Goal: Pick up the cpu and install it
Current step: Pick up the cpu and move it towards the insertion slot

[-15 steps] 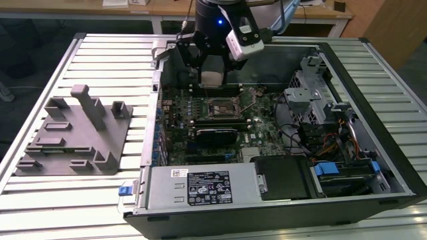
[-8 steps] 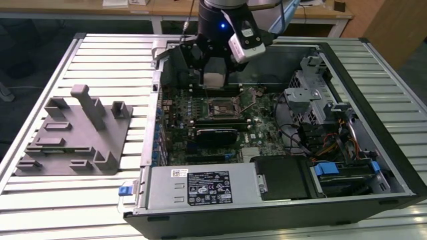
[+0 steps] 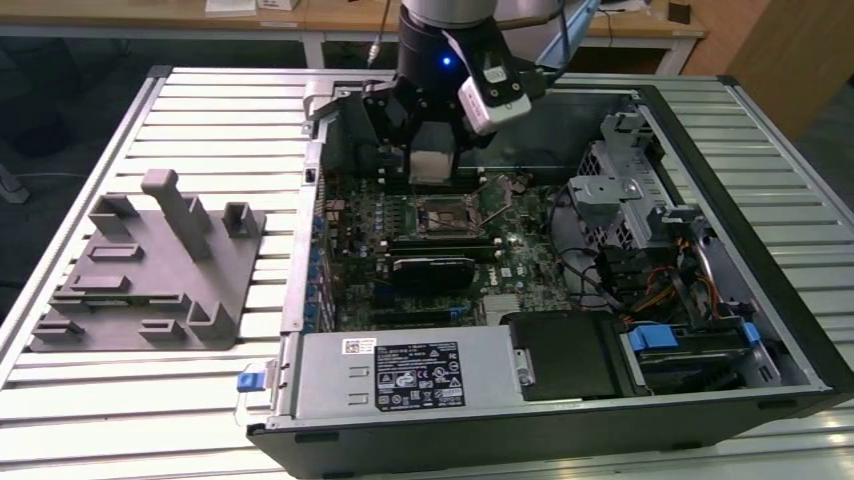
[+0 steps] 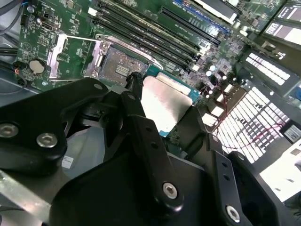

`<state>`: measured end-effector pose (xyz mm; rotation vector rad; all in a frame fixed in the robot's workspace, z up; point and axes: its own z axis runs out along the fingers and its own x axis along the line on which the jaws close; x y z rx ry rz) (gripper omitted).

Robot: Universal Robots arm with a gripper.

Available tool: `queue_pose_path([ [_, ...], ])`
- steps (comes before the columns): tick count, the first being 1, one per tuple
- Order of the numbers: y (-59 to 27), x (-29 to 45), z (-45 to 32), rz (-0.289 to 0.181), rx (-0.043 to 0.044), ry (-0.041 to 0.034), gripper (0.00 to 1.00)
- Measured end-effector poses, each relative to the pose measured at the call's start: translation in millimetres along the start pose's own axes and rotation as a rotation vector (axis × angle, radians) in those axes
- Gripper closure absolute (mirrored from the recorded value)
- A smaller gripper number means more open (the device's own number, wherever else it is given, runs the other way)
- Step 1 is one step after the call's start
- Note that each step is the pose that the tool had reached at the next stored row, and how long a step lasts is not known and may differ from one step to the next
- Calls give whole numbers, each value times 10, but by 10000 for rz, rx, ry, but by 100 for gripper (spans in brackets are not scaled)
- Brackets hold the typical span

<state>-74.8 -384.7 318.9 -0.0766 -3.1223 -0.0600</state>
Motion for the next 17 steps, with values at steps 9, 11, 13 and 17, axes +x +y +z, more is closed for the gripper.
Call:
queue_pose_path([
  [9, 70, -20, 157, -9, 3, -20, 46],
  [11, 100, -32, 195, -10, 13, -21, 46],
  [13, 125, -56, 232, -14, 26, -22, 46],
  [17, 163, -122, 300, -35, 42, -22, 46],
])
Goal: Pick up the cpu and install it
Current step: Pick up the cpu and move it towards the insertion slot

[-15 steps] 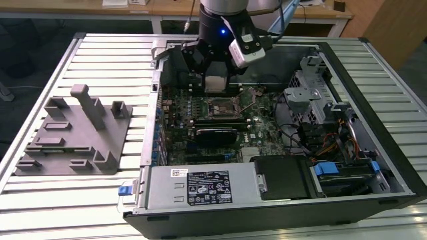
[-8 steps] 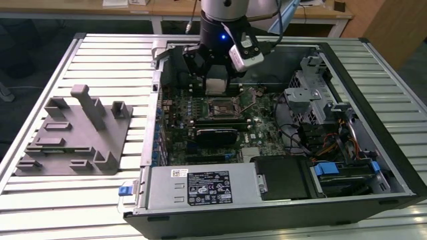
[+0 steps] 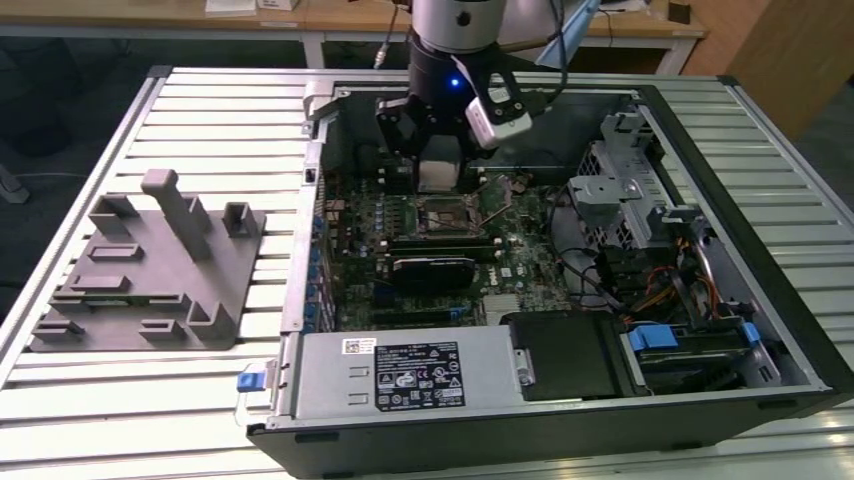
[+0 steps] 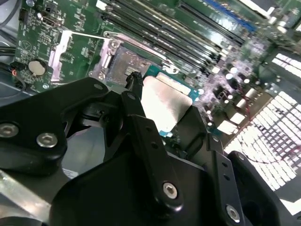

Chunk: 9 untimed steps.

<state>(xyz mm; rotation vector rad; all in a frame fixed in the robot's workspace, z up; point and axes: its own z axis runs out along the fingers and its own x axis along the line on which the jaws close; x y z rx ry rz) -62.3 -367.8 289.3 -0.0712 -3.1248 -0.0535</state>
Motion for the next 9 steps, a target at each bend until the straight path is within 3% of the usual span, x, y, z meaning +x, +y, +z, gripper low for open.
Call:
queue_pose_path([
  [6, 38, -110, 98, -47, 21, 1, 46],
  [9, 44, -130, 139, -49, 52, 0, 46],
])
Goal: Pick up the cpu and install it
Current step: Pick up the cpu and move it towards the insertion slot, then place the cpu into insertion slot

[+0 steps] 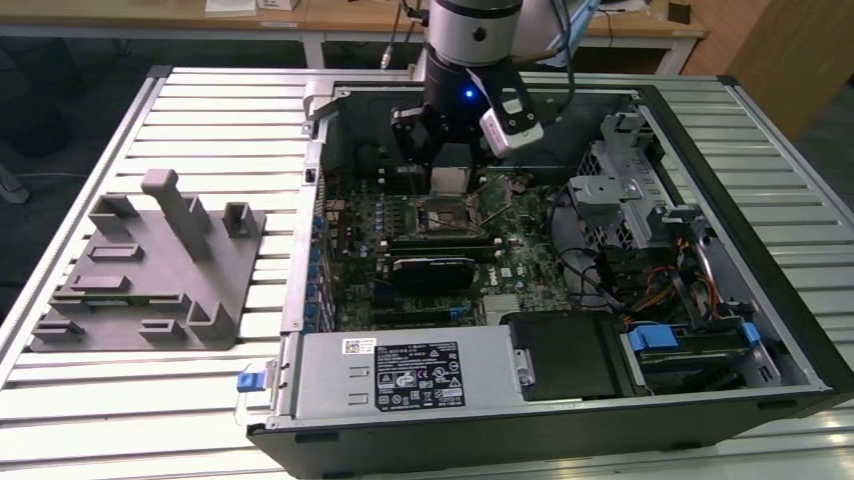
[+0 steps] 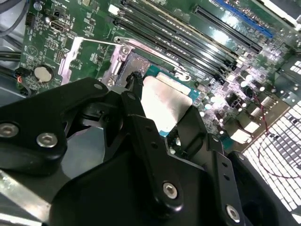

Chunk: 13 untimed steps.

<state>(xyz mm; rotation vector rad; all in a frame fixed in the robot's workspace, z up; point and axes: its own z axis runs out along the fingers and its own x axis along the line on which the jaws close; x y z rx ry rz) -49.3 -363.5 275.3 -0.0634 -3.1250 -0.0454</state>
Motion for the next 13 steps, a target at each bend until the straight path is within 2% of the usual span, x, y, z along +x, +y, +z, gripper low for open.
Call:
queue_pose_path([
  [13, 0, 0, 12, 0, 7, 0, 46],
])
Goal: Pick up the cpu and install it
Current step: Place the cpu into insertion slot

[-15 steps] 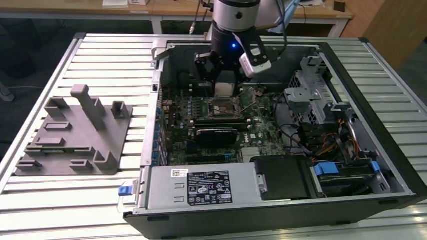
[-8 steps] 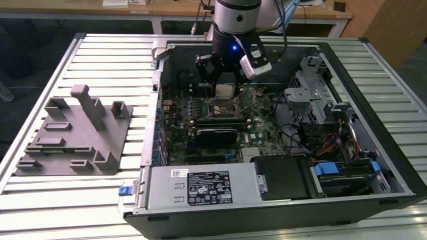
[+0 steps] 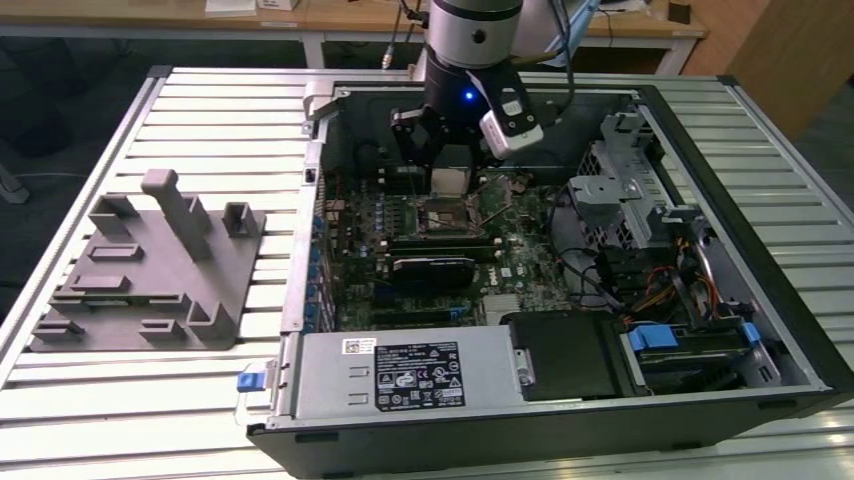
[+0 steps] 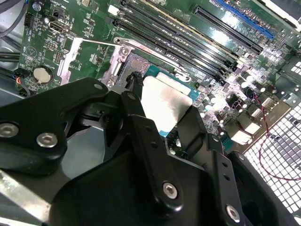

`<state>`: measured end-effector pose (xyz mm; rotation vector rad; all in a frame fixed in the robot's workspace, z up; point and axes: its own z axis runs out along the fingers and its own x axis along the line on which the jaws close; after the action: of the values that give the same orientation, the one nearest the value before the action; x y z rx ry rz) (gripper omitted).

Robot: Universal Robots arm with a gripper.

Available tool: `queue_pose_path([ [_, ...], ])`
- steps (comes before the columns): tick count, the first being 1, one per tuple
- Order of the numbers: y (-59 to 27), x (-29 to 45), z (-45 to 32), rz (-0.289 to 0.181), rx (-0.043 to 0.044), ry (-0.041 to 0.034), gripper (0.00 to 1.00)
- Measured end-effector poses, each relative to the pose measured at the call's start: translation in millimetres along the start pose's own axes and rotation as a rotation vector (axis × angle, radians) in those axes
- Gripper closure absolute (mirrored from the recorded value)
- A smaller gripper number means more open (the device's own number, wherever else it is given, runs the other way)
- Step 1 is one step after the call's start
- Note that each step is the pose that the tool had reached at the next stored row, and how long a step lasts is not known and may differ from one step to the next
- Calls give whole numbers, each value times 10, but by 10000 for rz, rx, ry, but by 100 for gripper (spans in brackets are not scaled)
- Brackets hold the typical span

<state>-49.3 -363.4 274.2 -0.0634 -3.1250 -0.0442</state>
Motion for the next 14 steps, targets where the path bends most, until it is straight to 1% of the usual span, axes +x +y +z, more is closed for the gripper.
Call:
queue_pose_path([
  [8, 0, 0, 1, 17, 0, 0, 46],
  [9, 0, 0, 1, 111, -2, -3, 46],
  [14, 0, 0, 5, 993, -16, -28, 46],
])
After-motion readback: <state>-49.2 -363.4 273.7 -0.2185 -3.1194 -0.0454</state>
